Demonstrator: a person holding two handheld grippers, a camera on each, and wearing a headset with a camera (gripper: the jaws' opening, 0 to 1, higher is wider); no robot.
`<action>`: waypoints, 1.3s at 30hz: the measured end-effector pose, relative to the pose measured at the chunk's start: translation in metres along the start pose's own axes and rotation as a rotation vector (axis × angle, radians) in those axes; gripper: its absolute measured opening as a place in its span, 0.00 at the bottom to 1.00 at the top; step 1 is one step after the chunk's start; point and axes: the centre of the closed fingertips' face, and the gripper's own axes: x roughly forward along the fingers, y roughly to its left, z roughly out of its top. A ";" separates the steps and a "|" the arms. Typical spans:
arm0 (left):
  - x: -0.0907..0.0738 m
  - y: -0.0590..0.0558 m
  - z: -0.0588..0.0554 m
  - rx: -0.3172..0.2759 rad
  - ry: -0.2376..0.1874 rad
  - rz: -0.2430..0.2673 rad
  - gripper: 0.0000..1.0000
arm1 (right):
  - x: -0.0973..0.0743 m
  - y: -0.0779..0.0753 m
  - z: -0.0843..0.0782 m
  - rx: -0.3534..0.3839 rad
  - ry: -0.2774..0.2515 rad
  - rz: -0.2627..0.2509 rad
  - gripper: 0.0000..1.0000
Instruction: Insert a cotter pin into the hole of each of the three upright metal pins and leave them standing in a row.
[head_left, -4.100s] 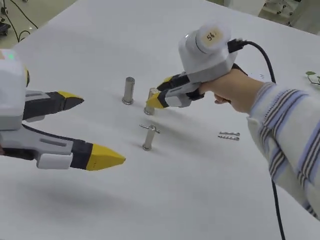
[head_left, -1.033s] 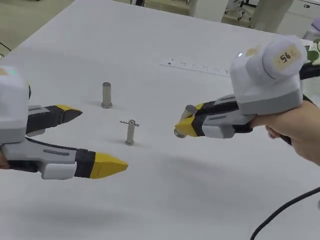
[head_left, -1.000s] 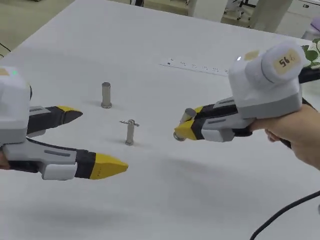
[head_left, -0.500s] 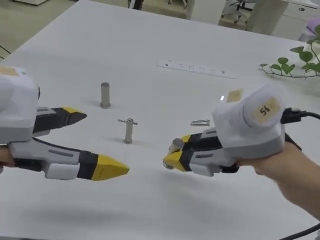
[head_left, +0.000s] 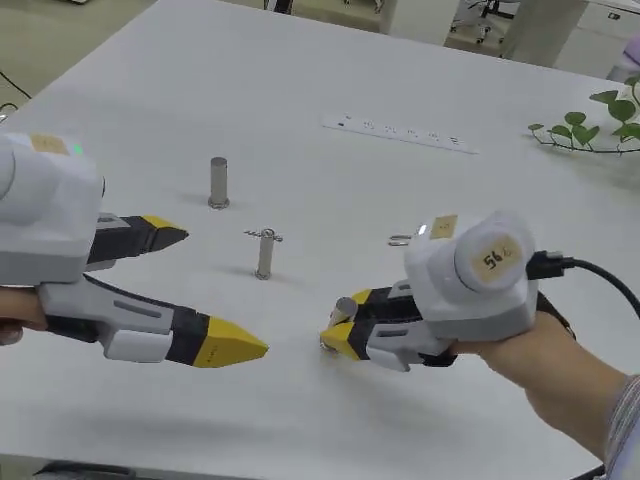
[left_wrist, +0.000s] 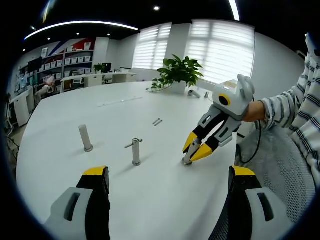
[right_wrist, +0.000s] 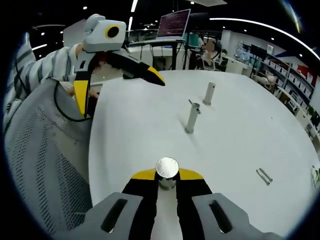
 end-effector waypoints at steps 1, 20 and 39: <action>0.000 -0.001 0.000 0.000 0.000 -0.001 0.99 | 0.001 0.000 -0.001 0.005 0.000 0.001 0.13; -0.007 -0.004 0.002 -0.019 -0.023 -0.001 1.00 | 0.004 0.011 -0.001 0.024 -0.034 0.046 0.15; -0.007 -0.006 -0.009 0.005 0.037 -0.025 1.00 | -0.046 -0.001 0.028 -0.062 -0.057 0.087 0.31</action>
